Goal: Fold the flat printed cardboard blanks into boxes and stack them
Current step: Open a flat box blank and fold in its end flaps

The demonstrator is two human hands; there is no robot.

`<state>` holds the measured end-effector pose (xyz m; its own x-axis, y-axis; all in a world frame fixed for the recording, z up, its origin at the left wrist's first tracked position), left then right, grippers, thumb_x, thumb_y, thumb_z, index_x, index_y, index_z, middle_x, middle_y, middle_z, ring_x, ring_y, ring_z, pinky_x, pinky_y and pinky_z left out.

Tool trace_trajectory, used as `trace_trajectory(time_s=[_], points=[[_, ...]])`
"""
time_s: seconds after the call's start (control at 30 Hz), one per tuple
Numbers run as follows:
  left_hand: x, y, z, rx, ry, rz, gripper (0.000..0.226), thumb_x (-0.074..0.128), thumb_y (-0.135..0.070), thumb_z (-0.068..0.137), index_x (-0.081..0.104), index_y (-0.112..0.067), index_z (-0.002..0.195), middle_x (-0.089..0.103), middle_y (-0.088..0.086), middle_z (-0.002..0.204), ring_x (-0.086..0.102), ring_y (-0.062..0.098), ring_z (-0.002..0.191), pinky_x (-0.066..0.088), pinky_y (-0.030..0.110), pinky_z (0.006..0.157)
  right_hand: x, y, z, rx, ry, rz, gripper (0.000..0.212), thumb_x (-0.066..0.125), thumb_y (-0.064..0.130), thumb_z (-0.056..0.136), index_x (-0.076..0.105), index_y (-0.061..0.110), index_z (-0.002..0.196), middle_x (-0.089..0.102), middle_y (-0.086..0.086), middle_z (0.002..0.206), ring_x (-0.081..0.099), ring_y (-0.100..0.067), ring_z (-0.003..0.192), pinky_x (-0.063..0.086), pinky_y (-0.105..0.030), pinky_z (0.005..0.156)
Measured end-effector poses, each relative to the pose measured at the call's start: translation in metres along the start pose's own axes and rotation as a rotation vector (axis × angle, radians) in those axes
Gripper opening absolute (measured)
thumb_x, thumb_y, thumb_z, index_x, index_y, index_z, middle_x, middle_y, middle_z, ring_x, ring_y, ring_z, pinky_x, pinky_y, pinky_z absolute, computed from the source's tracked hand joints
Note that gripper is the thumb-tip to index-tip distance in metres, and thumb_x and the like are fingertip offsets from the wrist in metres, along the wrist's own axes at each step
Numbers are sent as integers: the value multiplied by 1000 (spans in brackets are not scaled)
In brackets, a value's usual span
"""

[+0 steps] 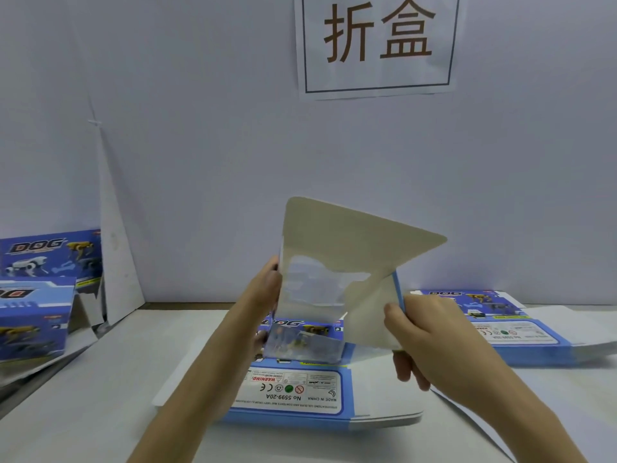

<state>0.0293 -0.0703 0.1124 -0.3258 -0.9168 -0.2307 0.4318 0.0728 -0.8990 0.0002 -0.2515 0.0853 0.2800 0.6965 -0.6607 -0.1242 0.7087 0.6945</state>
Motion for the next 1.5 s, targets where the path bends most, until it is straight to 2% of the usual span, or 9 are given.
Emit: trace_trajectory(time_s=[0.07,0.17,0.3,0.5,0.63,0.83,1.0,1.27,1.5], points=[[-1,-1,-6,26,-47,-98,63,51,-22,91,34,27,127,48,9,83,54,8,59,34,18,59,3,0,0,-5,20,-24,39,38,22,97,43,15,59,60,2,42,45,-14,32,39,-16,41],[-9,7,-9,-107,-60,-314,38,21,6,101,37,18,133,48,38,125,48,32,108,33,28,84,6,0,1,-13,34,-60,39,37,23,98,44,13,61,60,5,42,43,-8,30,38,-13,41],[-13,19,-14,-250,-151,-194,33,36,-15,100,69,-19,98,68,11,101,60,24,92,46,32,78,11,1,3,-48,21,-126,40,37,21,98,45,14,60,62,2,44,48,-5,35,40,-13,52],[-18,29,-16,-152,-194,-86,40,42,-39,94,68,-59,72,72,-23,86,68,-5,80,50,20,68,18,3,2,-107,5,-227,40,35,22,99,46,16,61,69,-5,58,50,-3,41,44,-20,57],[-21,27,-16,-152,-178,-139,10,62,-48,75,72,-50,74,74,-15,83,69,-2,76,52,19,69,19,4,2,-114,2,-213,41,35,23,99,46,16,61,68,-6,57,51,-1,43,43,-20,59],[-14,40,-15,-10,-452,353,29,49,-17,96,50,-14,67,50,-3,50,44,8,48,32,15,47,19,8,0,-149,-77,-182,39,35,25,97,42,19,59,65,-4,53,51,-2,40,44,-22,59],[-5,34,-18,33,-722,626,34,42,-7,96,35,-21,66,39,-7,46,41,11,43,37,13,47,22,12,-2,-211,-156,-203,40,36,27,98,34,27,58,50,10,47,53,-10,49,43,-23,60],[-3,38,-17,-64,-660,807,39,43,-16,96,32,-18,59,36,-4,49,34,12,48,24,23,47,21,7,-1,-185,-245,-130,35,35,50,88,41,21,70,62,-2,52,55,-14,50,49,-35,64],[2,41,-18,-55,-697,863,38,43,-26,95,36,-16,59,37,-7,45,33,10,44,20,19,42,21,-2,5,-89,-219,-227,30,37,21,96,42,14,68,66,-9,65,57,-30,63,48,-42,67]])
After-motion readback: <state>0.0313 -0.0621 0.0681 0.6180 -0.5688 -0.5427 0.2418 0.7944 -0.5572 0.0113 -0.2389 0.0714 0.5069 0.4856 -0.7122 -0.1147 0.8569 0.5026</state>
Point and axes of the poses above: each hand's wrist, its own z-axis towards the middle knuckle, its own x-axis out of the palm, y = z × x, the point moved 1 cm from there along z, towards the middle knuckle
